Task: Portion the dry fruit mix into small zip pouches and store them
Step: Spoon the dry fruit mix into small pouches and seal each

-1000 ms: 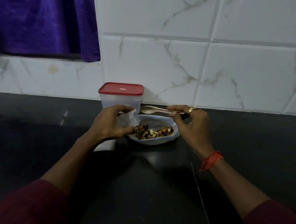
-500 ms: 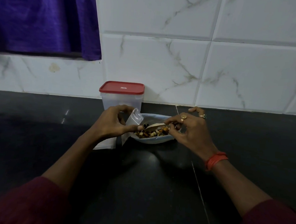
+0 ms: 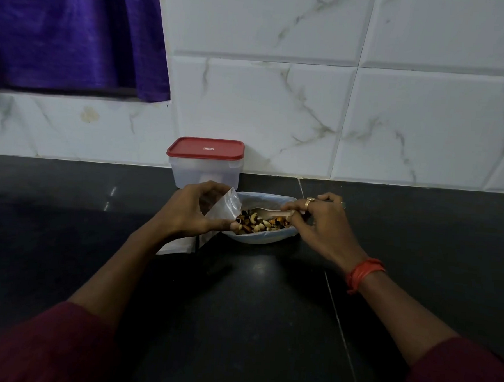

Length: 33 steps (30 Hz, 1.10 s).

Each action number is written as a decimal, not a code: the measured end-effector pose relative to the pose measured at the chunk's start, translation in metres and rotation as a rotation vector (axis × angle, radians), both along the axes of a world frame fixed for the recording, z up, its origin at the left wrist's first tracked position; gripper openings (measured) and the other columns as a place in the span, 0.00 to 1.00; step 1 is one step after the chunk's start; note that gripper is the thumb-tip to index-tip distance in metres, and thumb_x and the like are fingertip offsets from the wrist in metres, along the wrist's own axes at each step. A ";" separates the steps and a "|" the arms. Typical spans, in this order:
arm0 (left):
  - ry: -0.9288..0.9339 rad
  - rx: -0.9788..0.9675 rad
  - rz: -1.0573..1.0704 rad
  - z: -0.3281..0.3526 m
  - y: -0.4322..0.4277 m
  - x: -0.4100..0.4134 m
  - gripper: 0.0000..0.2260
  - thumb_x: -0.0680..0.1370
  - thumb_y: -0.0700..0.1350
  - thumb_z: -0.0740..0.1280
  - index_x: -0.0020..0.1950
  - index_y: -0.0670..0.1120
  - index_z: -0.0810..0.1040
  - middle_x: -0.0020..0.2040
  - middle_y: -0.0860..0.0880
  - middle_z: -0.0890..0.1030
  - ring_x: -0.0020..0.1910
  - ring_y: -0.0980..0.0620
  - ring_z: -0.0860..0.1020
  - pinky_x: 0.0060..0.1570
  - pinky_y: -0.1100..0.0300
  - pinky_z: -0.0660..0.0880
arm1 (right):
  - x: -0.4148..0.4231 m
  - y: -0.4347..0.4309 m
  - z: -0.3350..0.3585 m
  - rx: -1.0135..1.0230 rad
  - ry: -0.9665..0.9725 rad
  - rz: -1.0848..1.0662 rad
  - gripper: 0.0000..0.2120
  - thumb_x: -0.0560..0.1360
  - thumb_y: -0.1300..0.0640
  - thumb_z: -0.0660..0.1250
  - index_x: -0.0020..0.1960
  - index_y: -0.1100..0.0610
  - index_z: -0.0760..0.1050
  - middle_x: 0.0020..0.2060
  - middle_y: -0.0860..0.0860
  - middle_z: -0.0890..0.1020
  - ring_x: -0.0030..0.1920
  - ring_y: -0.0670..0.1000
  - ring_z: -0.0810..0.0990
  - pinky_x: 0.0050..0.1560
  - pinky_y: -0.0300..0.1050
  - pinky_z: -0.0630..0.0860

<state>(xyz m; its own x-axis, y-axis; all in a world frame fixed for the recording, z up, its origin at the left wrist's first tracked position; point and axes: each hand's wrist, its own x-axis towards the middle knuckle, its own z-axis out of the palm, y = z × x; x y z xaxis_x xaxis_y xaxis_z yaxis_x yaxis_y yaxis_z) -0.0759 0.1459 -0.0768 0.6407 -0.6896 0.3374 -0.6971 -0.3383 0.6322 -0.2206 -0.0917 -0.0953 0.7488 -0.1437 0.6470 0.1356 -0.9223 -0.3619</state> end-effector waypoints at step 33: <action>-0.030 0.011 0.021 -0.003 -0.003 0.004 0.33 0.67 0.55 0.79 0.70 0.48 0.76 0.60 0.53 0.81 0.47 0.66 0.77 0.40 0.75 0.74 | 0.005 0.016 0.006 0.755 0.212 -0.196 0.10 0.77 0.56 0.66 0.43 0.52 0.86 0.32 0.44 0.86 0.36 0.39 0.79 0.50 0.40 0.76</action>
